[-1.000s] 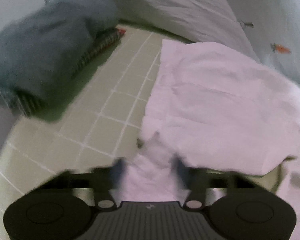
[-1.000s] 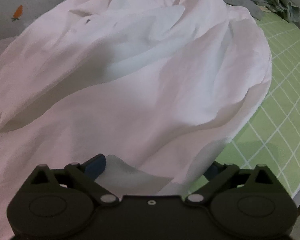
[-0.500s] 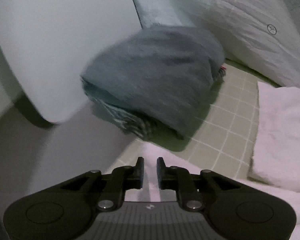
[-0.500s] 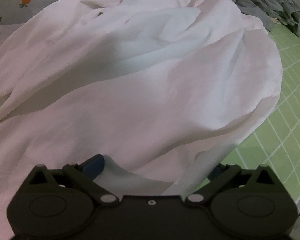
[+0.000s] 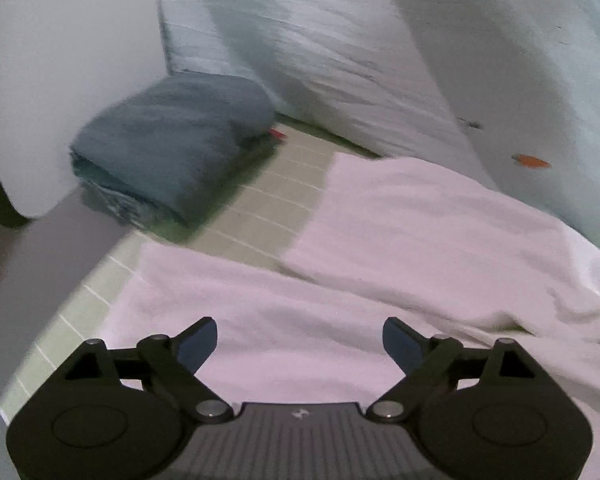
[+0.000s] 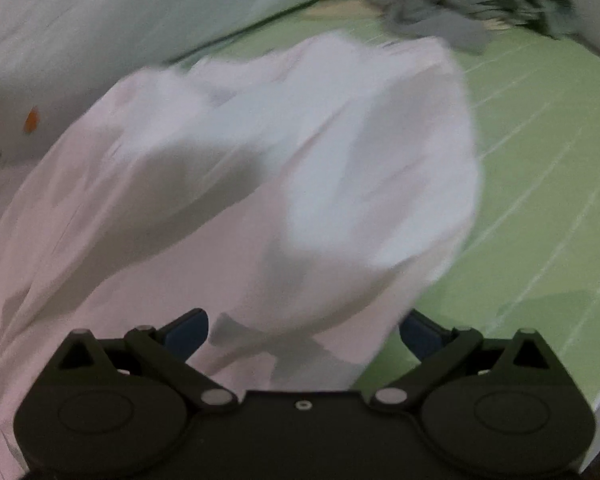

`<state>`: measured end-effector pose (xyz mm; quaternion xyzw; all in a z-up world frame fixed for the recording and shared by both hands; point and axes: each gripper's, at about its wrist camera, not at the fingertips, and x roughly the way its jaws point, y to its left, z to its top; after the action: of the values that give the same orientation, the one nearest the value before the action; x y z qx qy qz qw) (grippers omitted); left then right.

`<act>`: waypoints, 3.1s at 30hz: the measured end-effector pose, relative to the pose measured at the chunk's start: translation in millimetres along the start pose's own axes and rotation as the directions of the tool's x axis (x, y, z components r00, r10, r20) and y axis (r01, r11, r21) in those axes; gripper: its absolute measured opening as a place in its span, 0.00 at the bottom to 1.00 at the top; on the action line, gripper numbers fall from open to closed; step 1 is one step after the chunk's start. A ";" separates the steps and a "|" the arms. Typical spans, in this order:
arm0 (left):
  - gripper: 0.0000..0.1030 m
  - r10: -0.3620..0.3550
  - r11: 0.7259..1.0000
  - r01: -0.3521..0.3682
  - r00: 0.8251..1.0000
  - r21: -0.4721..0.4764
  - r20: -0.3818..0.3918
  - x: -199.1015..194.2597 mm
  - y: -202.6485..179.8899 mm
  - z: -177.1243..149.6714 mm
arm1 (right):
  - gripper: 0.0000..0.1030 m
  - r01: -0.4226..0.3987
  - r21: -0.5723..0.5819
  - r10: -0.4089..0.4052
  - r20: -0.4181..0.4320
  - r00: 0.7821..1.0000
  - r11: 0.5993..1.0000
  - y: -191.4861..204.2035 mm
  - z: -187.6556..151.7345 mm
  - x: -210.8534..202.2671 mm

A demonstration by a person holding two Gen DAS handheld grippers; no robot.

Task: Fold clothes

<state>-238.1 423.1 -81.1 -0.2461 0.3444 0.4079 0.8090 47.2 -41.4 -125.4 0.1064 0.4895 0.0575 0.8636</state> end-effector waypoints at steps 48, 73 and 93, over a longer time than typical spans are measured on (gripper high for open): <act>0.96 -0.017 0.991 0.022 0.999 0.135 -0.037 -67.1 -309.6 -94.2 | 0.99 -0.115 -0.333 0.192 0.209 0.959 0.936 -145.1 205.8 22.9; 0.96 0.163 0.981 -0.139 0.969 0.136 -0.186 3.3 -339.1 -90.9 | 0.37 -0.527 -0.535 0.466 -0.258 0.846 0.661 23.5 257.8 173.3; 0.96 0.122 0.989 -0.107 0.982 0.102 -0.148 -14.9 -326.7 -97.5 | 0.94 0.013 -0.424 0.130 0.306 0.943 0.905 -76.4 338.6 106.6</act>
<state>-8.2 171.2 -94.0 -0.2182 0.4381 0.4169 0.7659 392.0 -137.1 -63.9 -0.0591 0.3118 0.1693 0.9331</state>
